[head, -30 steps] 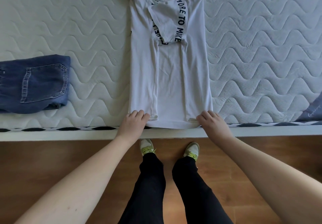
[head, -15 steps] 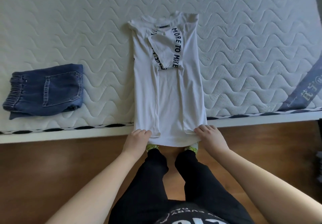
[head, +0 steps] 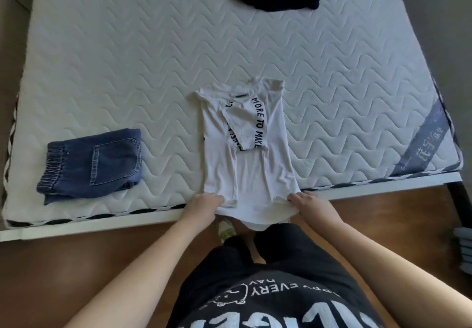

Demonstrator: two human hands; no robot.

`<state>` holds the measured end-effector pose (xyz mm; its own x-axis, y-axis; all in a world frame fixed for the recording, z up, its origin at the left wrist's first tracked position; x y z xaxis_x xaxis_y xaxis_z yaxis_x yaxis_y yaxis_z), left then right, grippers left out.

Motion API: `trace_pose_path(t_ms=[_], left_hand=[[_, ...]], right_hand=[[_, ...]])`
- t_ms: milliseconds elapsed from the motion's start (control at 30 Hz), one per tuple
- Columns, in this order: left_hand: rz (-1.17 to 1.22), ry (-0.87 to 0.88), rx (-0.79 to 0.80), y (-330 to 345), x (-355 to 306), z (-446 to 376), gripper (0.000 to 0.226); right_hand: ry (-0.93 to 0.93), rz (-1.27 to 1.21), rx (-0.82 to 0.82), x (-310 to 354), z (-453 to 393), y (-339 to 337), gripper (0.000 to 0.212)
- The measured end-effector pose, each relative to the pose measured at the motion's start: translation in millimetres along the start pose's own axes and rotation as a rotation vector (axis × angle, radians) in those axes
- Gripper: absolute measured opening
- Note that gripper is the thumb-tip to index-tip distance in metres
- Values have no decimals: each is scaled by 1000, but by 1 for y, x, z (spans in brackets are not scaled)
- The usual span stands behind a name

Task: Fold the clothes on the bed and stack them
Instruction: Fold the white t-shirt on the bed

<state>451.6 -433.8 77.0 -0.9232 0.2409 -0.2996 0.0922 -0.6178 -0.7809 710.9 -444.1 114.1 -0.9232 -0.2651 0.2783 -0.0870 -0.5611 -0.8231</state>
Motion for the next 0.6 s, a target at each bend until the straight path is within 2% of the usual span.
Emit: trace_pose_path(t_ms=[133, 200, 267, 400, 600], left_hand=[[71, -48, -61, -60, 6, -29, 28], [93, -67, -96, -87, 10, -45, 29], [110, -91, -109, -108, 14, -61, 27], [144, -130, -126, -138, 24, -94, 28], [156, -154, -174, -170, 57, -156, 32]], right_hand=[[-55, -19, -160, -3, -30, -61, 23], [-74, -51, -170, -10, -49, -83, 15], [-111, -92, -216, -20, -69, -104, 18], [-145, -108, -229, -41, -111, -137, 25], [-120, -157, -211, -79, -183, -168, 16]])
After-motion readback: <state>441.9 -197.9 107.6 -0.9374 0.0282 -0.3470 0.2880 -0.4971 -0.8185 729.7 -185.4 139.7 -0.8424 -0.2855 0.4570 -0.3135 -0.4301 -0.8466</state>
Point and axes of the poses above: each hand's wrist, its own z-axis away from the middle knuckle, its own y-axis out of the palm, x = y × z, the point moved 8 cm from there along -z, towards the middle knuckle, and after that the axes turned 3 degrees about -z, right-handed, at the moved point
